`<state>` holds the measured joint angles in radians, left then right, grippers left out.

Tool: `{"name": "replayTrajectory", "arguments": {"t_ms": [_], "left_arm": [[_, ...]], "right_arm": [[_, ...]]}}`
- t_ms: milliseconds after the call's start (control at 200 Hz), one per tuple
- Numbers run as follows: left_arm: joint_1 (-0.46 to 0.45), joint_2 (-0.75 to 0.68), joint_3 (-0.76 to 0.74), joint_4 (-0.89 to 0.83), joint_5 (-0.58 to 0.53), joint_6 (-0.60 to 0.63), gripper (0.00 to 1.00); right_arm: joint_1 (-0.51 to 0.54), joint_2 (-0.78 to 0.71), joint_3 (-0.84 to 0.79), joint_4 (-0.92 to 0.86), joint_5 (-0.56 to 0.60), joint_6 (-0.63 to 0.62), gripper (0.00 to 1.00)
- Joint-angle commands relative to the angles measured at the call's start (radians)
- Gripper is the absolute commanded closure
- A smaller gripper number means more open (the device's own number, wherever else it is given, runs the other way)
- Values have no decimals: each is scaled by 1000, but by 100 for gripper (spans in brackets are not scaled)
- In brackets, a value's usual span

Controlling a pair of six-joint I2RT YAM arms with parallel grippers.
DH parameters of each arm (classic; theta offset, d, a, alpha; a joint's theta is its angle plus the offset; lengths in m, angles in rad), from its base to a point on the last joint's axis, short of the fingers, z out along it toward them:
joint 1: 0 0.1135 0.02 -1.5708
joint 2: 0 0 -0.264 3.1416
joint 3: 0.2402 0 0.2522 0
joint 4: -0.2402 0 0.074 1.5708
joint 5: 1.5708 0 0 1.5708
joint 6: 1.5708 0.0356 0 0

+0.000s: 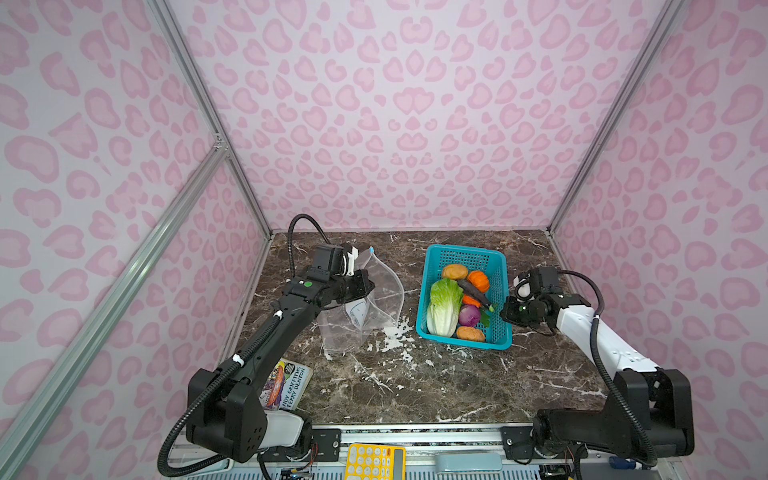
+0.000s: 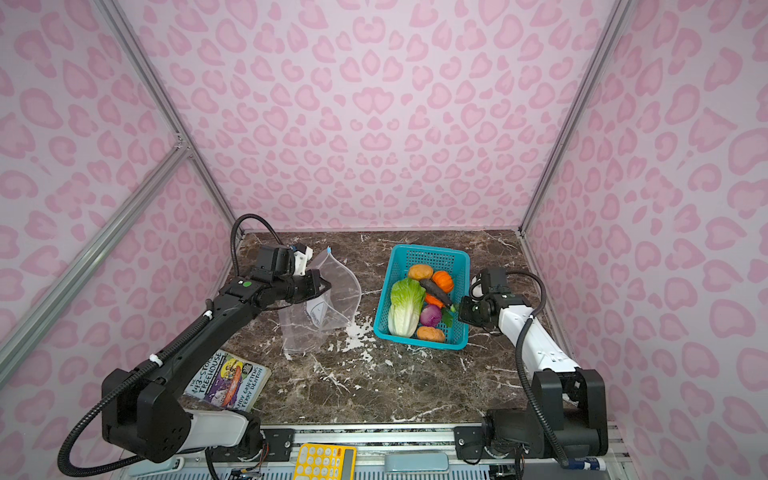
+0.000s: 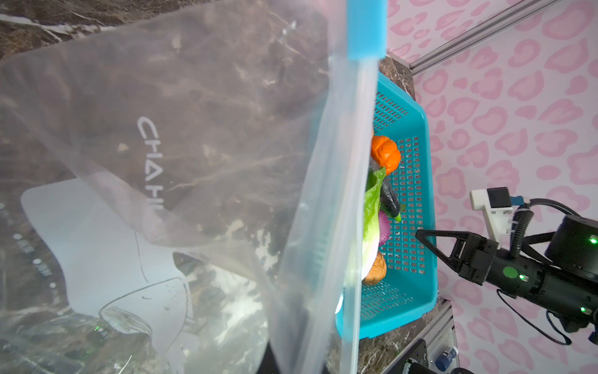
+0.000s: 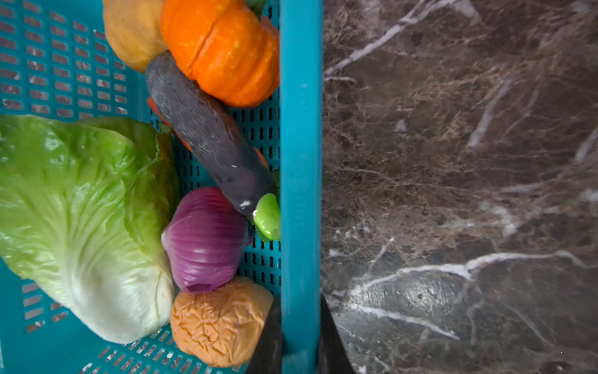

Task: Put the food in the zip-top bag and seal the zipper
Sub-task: 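Drag the teal basket nearer the bag with the right gripper and reach into it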

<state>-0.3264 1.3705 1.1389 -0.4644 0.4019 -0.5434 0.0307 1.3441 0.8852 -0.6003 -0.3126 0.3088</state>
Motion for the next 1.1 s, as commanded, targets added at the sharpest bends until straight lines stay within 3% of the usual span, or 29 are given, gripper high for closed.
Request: {"name": "replayTrajectory", "arguments": {"t_ms": [0,45,205,350,400,420,435,765,1095], "left_arm": [[1,-3,16,7,42,40,97],[0,-1,17,7,51,44,97],[1,9,19,7,75,49,97],[-1,25,19,10,101,43,97],[0,27,18,13,107,40,97],[0,28,18,13,109,40,97],[0,29,18,15,110,39,97],[-17,45,16,20,132,30,97],[-30,53,16,19,135,31,97]], "right_arm": [[1,13,9,-69,79,-62,92],[2,10,14,-68,101,-57,87],[35,-40,57,-80,194,-47,46],[127,-71,119,-111,286,-41,30],[155,-75,136,-119,293,-32,20],[166,-74,143,-121,291,-28,7],[175,-75,145,-122,289,-24,3],[354,41,161,-70,278,85,7],[376,181,145,-4,272,135,11]]}}
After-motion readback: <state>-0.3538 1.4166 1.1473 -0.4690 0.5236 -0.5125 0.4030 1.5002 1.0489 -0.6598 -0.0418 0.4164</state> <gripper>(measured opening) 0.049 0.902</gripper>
